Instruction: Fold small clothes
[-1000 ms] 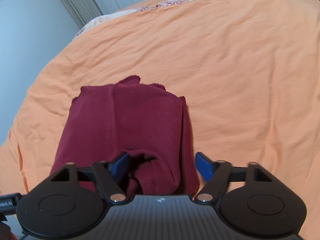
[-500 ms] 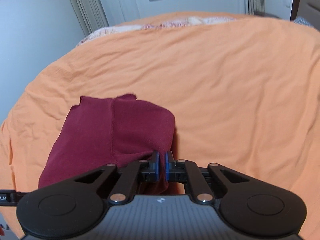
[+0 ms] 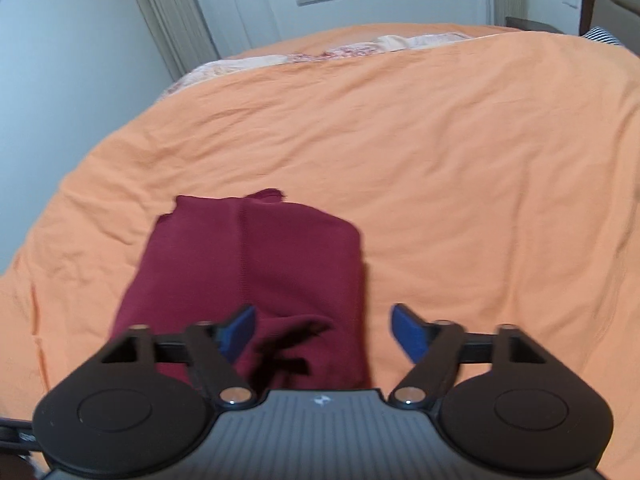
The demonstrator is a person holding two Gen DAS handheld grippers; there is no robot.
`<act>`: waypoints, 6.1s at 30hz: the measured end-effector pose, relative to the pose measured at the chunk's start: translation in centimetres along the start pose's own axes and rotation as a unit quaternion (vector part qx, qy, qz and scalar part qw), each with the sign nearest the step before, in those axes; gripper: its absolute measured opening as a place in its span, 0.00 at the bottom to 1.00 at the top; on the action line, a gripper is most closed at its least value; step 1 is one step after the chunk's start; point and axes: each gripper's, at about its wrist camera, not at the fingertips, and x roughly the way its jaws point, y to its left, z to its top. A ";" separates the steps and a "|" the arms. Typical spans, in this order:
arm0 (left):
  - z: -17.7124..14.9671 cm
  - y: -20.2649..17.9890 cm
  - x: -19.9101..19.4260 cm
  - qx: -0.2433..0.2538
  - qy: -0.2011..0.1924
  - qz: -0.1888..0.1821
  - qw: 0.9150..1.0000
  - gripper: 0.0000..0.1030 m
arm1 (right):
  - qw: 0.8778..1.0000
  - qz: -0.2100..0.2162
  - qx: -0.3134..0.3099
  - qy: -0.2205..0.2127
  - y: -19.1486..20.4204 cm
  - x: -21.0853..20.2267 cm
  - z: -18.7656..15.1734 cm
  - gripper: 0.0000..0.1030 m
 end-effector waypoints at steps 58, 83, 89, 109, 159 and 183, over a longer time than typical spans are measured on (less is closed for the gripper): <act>6.8 3.1 -0.1 -0.005 -0.043 -0.012 0.999 0.99 | 0.956 0.114 0.215 0.162 -9.4 0.6 -4.3 1.00; 9.8 0.4 5.3 0.039 -0.004 -0.035 0.999 0.99 | 0.889 0.183 0.403 0.117 -11.5 12.6 -2.8 1.00; 9.9 0.7 5.9 0.035 0.005 -0.040 0.999 0.99 | 0.926 0.154 0.317 0.139 -10.0 11.9 -1.9 0.95; 10.5 0.3 -1.1 0.127 -0.065 -0.130 0.981 0.22 | 0.999 0.031 0.026 0.030 4.2 2.4 1.6 0.26; -4.9 22.8 -18.6 0.076 -0.269 -0.017 0.960 0.99 | 0.989 0.023 -0.058 -0.135 21.8 -12.4 -11.1 1.00; -18.3 22.7 -21.2 0.104 -0.271 0.002 0.957 0.99 | 0.989 0.038 -0.093 -0.107 20.1 -19.2 -20.6 1.00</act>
